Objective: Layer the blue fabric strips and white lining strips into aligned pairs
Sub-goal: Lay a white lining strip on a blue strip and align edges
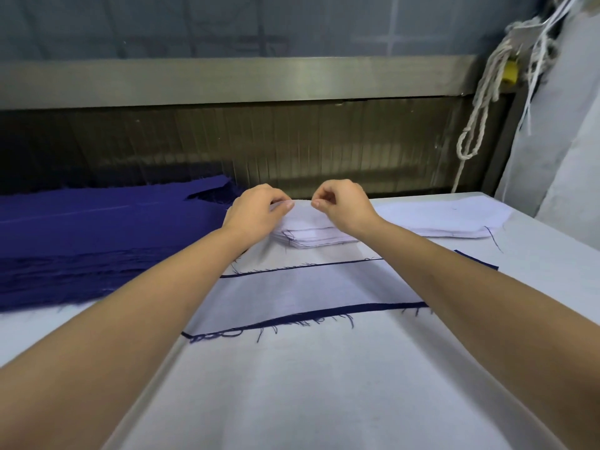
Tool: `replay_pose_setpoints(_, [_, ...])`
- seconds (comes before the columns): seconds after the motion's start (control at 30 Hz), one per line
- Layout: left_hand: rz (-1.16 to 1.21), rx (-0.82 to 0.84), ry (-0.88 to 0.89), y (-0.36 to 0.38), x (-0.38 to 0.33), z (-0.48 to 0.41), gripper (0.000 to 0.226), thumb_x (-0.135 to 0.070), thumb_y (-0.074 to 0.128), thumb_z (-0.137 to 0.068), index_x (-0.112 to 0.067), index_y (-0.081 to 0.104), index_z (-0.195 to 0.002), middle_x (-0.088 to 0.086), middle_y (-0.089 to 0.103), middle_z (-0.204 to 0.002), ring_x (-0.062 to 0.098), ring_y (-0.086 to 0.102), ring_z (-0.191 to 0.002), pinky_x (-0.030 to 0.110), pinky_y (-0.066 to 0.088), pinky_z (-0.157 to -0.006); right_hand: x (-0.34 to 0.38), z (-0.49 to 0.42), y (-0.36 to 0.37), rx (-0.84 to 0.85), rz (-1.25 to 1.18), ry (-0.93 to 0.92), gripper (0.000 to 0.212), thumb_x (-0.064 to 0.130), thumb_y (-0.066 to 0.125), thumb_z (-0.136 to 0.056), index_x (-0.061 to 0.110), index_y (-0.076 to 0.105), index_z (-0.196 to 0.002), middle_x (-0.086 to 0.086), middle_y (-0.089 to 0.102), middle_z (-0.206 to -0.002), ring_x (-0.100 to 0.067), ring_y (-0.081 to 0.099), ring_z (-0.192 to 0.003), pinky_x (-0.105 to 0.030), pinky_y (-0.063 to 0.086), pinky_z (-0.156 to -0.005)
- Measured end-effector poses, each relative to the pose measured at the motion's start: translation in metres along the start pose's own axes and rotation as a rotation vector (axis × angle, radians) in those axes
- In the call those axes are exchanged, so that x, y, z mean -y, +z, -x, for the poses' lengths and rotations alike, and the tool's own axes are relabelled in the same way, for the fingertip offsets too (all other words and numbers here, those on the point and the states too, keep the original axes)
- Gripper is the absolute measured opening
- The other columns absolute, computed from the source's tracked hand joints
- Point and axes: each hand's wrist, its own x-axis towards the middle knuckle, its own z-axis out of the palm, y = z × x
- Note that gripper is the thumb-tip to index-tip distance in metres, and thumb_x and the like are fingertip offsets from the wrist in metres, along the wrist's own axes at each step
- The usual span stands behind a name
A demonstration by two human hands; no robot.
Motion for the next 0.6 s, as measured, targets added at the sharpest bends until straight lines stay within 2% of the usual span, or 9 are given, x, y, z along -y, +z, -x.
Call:
replay_pose_setpoints(0.1, [-0.023,-0.024,0.007,-0.001,-0.002,-0.002,0.02,-0.015,0.052,-0.094,-0.015,0.068,-0.105,0.001,0.062,-0.108,0.022,0.057,-0.093,0.041,0.049,-0.085,0.001,0.0,0.001,-0.033,0.102,-0.076,0.006,0.015,0.056,-0.092,0.014,0.061,-0.089,-0.002,0.065,-0.092,-0.021,0.056,-0.089,-0.033,0.045,-0.078])
replay_pose_setpoints(0.2, [0.011,-0.08,0.002,-0.003,-0.004,0.0,0.019,-0.013,0.051,-0.094,-0.013,0.068,-0.103,0.003,0.065,-0.103,0.021,0.061,-0.084,0.038,0.05,-0.082,-0.005,0.001,-0.002,-0.046,0.561,-0.246,0.018,0.02,0.053,-0.095,0.015,0.06,-0.111,-0.002,0.061,-0.107,-0.024,0.048,-0.103,-0.03,0.03,-0.08])
replay_pose_setpoints(0.27, [0.048,-0.116,-0.018,-0.007,-0.002,0.002,0.016,-0.013,0.05,-0.095,-0.012,0.065,-0.101,0.002,0.065,-0.093,0.021,0.066,-0.081,0.035,0.051,-0.078,-0.013,0.003,-0.006,-0.066,0.816,-0.306,0.025,0.013,0.053,-0.093,0.014,0.056,-0.118,-0.004,0.058,-0.112,-0.024,0.045,-0.105,-0.029,0.025,-0.077])
replay_pose_setpoints(0.3, [0.074,-0.124,-0.032,-0.009,0.0,0.004,0.015,-0.013,0.049,-0.096,-0.012,0.063,-0.101,0.001,0.065,-0.09,0.02,0.067,-0.082,0.034,0.051,-0.076,-0.017,0.005,-0.009,-0.086,0.869,-0.3,0.028,0.006,0.055,-0.089,0.013,0.057,-0.117,-0.004,0.057,-0.11,-0.024,0.044,-0.104,-0.029,0.023,-0.076])
replay_pose_setpoints(0.37, [0.161,-0.127,-0.06,-0.015,0.005,0.01,0.014,-0.012,0.049,-0.095,-0.012,0.061,-0.101,0.005,0.065,-0.091,0.023,0.066,-0.089,0.038,0.052,-0.079,-0.025,0.009,-0.016,-0.114,0.895,-0.232,0.037,-0.004,0.055,-0.081,0.013,0.059,-0.113,-0.004,0.055,-0.108,-0.025,0.044,-0.102,-0.029,0.021,-0.075])
replay_pose_setpoints(0.47, [0.271,-0.116,-0.078,-0.024,0.015,0.022,0.012,-0.011,0.05,-0.095,-0.01,0.06,-0.1,0.009,0.066,-0.097,0.026,0.064,-0.094,0.045,0.051,-0.087,-0.037,0.014,-0.03,-0.122,0.907,-0.125,0.037,-0.005,0.053,-0.08,0.014,0.063,-0.111,-0.004,0.056,-0.108,-0.025,0.045,-0.101,-0.029,0.026,-0.076])
replay_pose_setpoints(0.53, [0.271,-0.115,-0.08,-0.03,0.023,0.032,0.012,-0.013,0.05,-0.095,-0.012,0.061,-0.099,0.004,0.066,-0.097,0.023,0.062,-0.095,0.039,0.051,-0.086,-0.045,0.019,-0.039,-0.117,0.905,-0.071,0.036,-0.002,0.05,-0.083,0.015,0.065,-0.111,-0.005,0.057,-0.109,-0.026,0.046,-0.101,-0.031,0.029,-0.078])
replay_pose_setpoints(0.6, [0.236,-0.129,-0.068,-0.036,0.03,0.041,0.011,-0.014,0.051,-0.094,-0.016,0.062,-0.095,-0.005,0.064,-0.09,0.018,0.06,-0.092,0.025,0.047,-0.078,-0.052,0.025,-0.047,-0.109,0.884,-0.023,0.036,0.0,0.047,-0.087,0.016,0.066,-0.113,-0.006,0.057,-0.111,-0.028,0.046,-0.102,-0.033,0.033,-0.082])
